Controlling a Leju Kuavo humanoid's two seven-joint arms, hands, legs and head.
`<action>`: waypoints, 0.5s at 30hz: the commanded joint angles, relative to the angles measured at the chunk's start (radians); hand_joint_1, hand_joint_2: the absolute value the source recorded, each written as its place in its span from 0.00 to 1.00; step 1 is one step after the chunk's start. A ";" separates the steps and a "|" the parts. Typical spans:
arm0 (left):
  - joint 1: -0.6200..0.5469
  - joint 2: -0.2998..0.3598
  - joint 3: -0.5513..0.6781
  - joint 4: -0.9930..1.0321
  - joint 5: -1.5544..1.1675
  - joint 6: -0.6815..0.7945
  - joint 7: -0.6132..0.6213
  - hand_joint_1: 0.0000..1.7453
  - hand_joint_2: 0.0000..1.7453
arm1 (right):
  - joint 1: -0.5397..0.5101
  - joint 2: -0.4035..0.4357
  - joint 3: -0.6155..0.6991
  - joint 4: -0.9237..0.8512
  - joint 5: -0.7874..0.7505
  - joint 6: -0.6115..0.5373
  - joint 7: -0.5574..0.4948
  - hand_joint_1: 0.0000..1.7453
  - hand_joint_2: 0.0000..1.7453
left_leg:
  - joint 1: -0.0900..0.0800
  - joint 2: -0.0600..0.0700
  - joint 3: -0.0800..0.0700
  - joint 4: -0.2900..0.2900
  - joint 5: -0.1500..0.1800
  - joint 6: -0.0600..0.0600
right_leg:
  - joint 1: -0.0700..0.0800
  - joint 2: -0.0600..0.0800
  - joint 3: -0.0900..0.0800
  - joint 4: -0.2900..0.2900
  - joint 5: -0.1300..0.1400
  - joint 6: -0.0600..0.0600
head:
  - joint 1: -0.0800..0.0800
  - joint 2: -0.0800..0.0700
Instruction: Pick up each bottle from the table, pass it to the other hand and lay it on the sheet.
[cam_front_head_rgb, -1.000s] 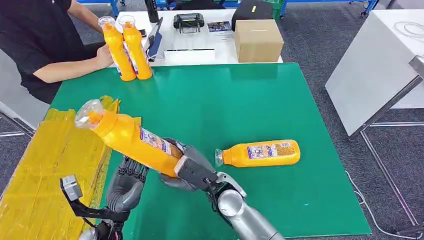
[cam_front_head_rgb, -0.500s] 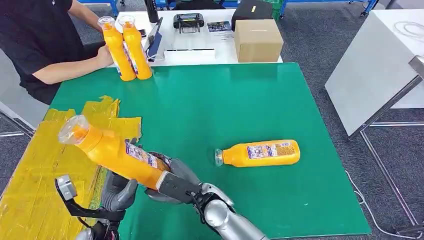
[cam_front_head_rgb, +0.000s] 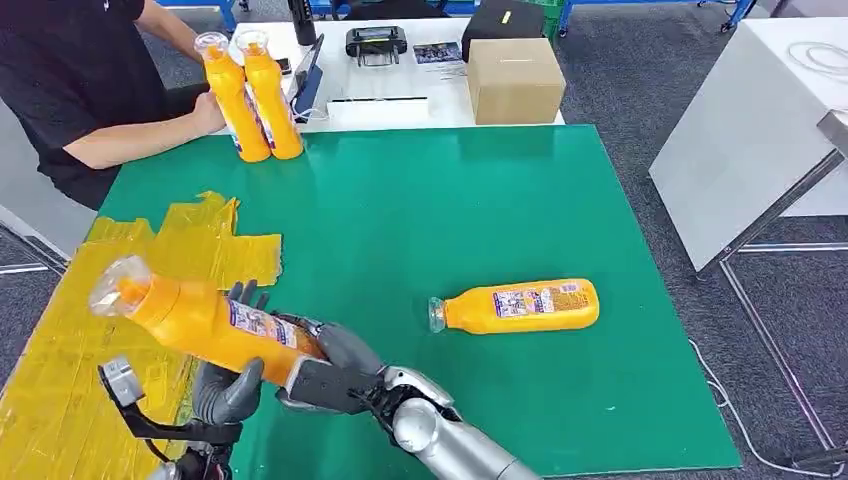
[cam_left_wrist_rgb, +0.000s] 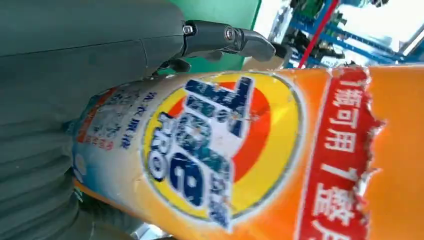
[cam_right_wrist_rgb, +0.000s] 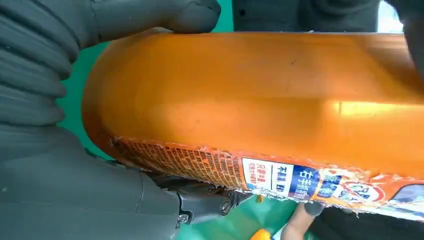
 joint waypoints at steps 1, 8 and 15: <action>-0.090 -0.010 -0.063 0.029 -0.009 0.023 0.013 0.00 1.00 | 0.008 0.032 0.191 0.149 0.009 0.040 -0.015 1.00 1.00 | 0.001 -0.004 0.001 -0.001 0.001 0.000 | 0.001 -0.004 0.002 -0.002 0.000 -0.001 | -0.001 0.000; -0.088 -0.011 -0.067 0.017 -0.010 0.028 0.004 1.00 1.00 | 0.004 0.033 0.189 0.155 0.004 0.038 -0.015 1.00 1.00 | 0.001 -0.004 -0.001 0.000 0.001 0.000 | 0.000 -0.003 0.001 -0.001 0.000 0.000 | 0.000 0.000; -0.086 -0.011 -0.075 0.005 -0.016 0.029 -0.005 1.00 1.00 | 0.002 0.035 0.188 0.164 0.000 0.035 -0.016 1.00 1.00 | 0.002 -0.005 0.000 0.000 0.000 -0.001 | 0.002 -0.004 0.003 -0.002 -0.001 -0.001 | 0.000 0.000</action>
